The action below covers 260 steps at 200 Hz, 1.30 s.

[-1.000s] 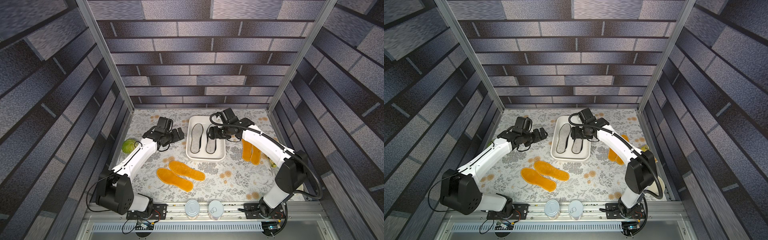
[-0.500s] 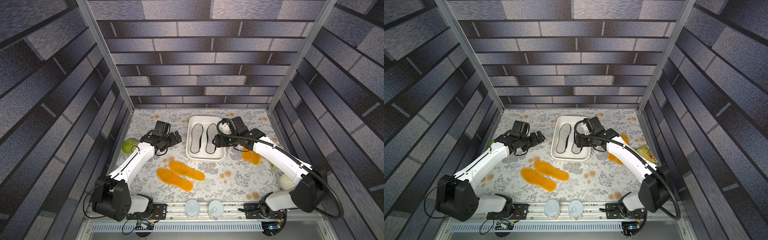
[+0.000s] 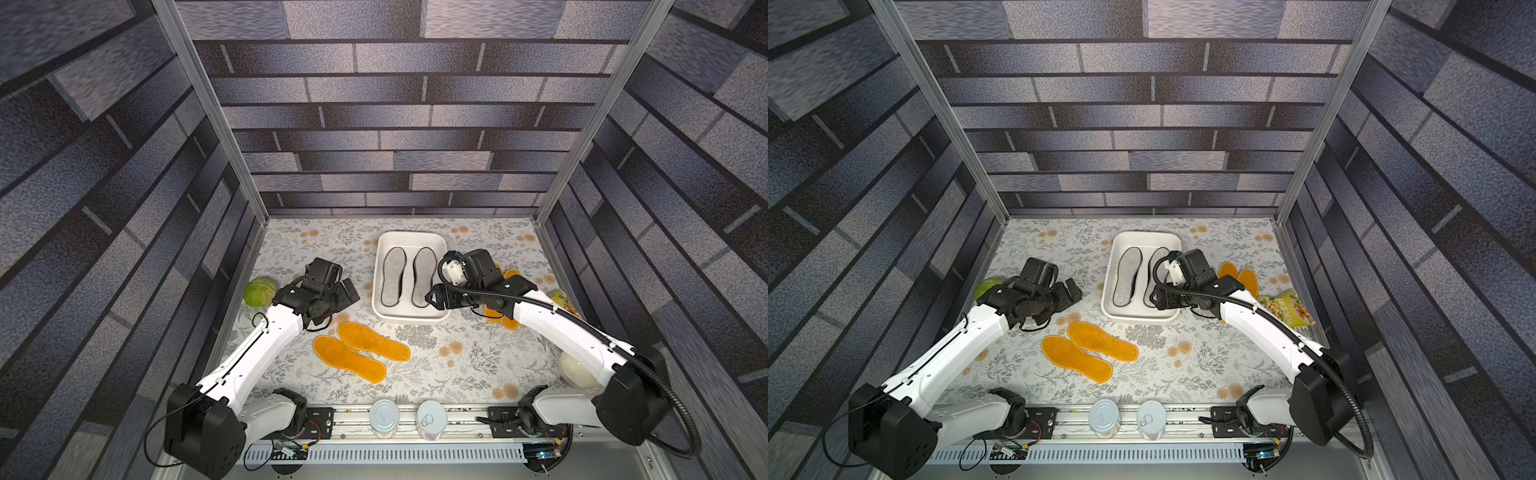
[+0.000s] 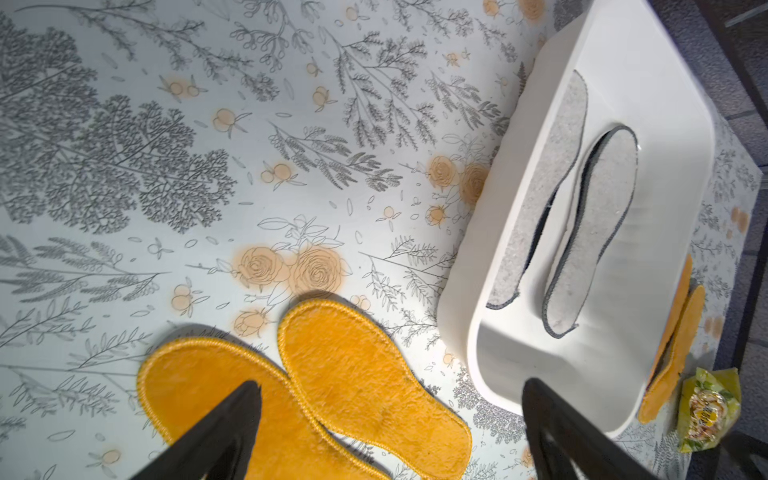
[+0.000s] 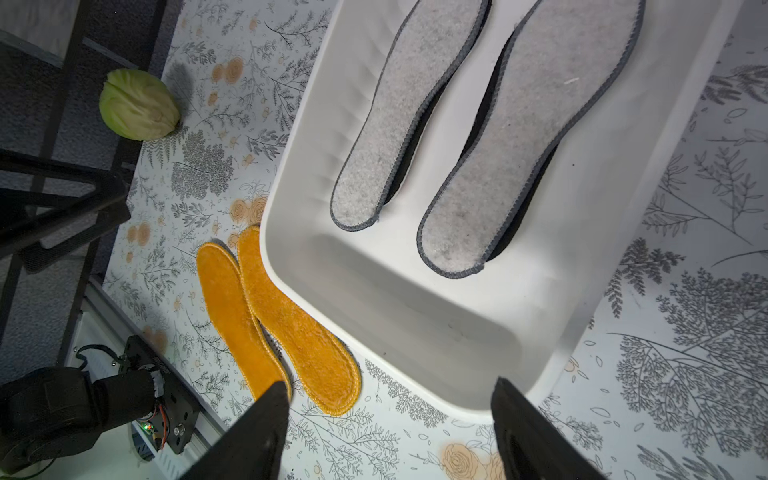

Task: Put the insoles into the storage box
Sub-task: Pick up the insole from the center of the board.

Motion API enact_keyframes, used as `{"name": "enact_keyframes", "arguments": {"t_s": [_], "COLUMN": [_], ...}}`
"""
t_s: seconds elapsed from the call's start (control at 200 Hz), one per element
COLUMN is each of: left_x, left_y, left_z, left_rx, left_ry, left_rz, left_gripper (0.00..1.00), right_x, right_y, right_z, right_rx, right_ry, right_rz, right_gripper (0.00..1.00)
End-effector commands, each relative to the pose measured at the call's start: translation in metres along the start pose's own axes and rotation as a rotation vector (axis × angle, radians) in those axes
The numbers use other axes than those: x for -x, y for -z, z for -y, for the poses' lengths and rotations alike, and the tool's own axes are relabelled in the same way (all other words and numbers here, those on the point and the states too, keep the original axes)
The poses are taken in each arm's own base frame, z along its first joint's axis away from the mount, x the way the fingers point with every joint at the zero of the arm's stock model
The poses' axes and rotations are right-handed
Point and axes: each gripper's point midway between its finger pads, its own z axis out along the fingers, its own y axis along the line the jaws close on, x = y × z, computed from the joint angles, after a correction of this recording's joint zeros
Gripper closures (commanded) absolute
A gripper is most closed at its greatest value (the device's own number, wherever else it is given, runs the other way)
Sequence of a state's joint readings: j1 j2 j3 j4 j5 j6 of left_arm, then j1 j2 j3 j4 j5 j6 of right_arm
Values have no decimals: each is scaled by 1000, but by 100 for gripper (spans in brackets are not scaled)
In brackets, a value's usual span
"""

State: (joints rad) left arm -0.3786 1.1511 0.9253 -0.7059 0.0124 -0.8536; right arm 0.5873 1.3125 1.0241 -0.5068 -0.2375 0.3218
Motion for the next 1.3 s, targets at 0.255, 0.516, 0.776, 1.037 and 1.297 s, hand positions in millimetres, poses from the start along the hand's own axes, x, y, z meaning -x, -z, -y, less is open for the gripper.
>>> {"name": "enact_keyframes", "arguments": {"t_s": [0.255,0.516,0.776,1.037,1.297], "left_x": [-23,-27,-26,-27,-24], "left_y": [0,-11,-22,-35,-34], "left_z": [-23,-6,-2,-7,-17], "left_rx": [65,10,2,-17,-39], "left_ry": [81,56,40,61,94], "left_rz": [-24,-56,-62,-77,-69], "left_gripper": [0,0,0,0,0], "right_x": [-7,-16,-28,-37,-41], "right_y": [15,15,10,1,-6], "right_z": [-14,-13,-9,-20,-27], "right_rx": [67,78,78,113,116], "right_ry": [66,62,55,69,81], "right_rz": [26,30,6,-3,-8], "right_gripper": [22,22,22,22,22]}}
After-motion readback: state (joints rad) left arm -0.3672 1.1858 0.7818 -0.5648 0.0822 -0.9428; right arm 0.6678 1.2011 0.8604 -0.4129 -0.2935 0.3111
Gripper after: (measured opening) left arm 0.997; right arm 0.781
